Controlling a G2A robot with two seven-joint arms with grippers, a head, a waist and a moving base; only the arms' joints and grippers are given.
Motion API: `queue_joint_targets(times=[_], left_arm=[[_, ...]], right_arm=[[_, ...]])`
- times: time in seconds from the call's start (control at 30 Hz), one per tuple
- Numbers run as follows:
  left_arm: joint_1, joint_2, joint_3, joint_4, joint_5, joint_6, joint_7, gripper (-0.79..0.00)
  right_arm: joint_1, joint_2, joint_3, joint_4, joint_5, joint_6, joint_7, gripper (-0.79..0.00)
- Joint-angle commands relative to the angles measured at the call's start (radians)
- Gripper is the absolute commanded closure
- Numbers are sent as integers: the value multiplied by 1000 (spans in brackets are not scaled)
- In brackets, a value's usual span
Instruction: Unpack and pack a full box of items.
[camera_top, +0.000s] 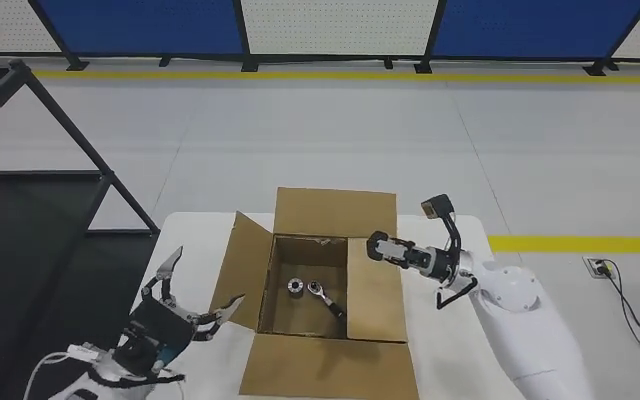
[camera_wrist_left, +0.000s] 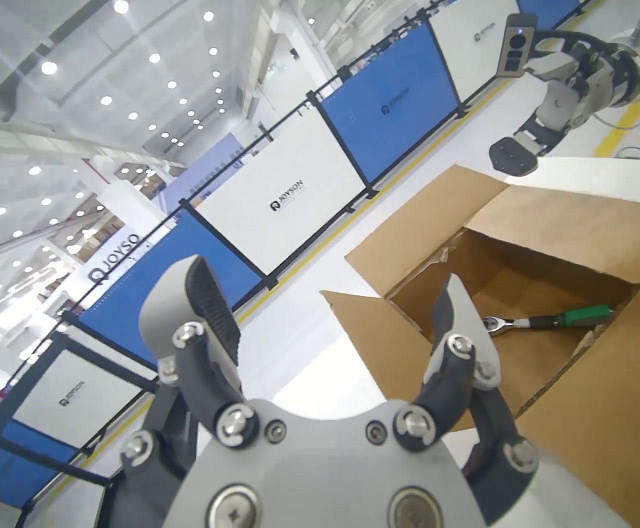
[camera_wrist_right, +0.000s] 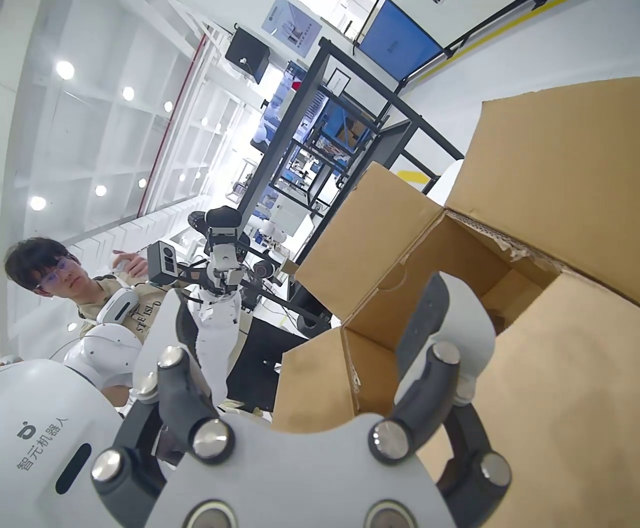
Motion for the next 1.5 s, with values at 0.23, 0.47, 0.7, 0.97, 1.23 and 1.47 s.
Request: queue_joint_targets(times=[0.23,0.47,0.7,0.97,1.23,1.47], left_arm=[[-318,-9,242,230,-385,-67,-534,-785],[-318,-9,242,230,-385,-67,-534,-785],[-293,-13,272,269,-462,-24,-512,-785],[-386,-35,424,357,-835,117,-647,-785],[-508,-56,551,464,-1043,329,-865,-785],[-508,-56,551,464,-1043,329,-865,-785]], right_arm=[[-146,38,172,-29,46,-126,-91,-785],[-175,44,203,-28,33,-119,-137,-785],[-178,44,201,-29,33,-114,-140,-785],[-169,49,176,-12,83,-108,-81,-785],[-177,63,207,21,132,-132,-45,-785],[-187,71,225,16,122,-138,-27,-785]])
